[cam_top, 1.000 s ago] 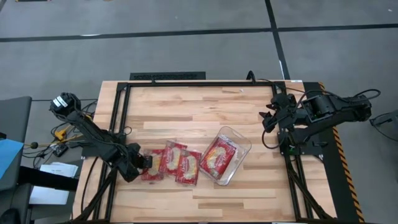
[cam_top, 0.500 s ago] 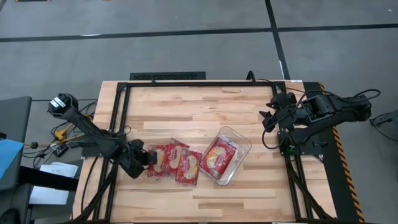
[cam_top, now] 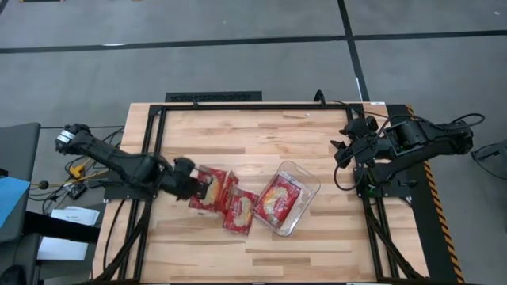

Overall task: Sort popcorn bags into baskets
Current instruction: Put the left red popcorn packet into the transparent bin

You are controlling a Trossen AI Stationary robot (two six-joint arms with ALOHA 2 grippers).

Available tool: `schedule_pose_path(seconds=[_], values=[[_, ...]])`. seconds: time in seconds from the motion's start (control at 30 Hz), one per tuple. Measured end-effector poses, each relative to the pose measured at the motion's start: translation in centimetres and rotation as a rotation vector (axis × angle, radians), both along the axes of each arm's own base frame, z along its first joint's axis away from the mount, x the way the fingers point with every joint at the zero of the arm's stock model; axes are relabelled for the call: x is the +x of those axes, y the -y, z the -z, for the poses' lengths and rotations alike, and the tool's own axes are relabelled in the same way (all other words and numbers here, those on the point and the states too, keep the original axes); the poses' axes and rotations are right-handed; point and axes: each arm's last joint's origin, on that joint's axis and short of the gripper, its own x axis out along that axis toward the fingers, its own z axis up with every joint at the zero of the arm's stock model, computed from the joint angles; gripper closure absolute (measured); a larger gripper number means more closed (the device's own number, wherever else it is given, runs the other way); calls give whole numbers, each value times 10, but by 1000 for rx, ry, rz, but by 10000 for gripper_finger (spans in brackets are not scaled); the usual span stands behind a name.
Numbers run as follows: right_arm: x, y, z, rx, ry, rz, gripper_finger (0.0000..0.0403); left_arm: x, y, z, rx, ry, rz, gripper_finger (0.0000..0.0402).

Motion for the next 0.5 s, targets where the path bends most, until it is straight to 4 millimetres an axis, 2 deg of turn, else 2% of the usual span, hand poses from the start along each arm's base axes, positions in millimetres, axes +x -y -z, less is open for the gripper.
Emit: schedule_pose_path(seconds=[0.3, 0.5], values=[[0, 0, 0, -22, -16, -17, 148, 22, -48, -48, 180, 48, 262, 401], [-1, 1, -1, -124, -76, -58, 148, 43, -78, -66, 361, 119, 539, 401]])
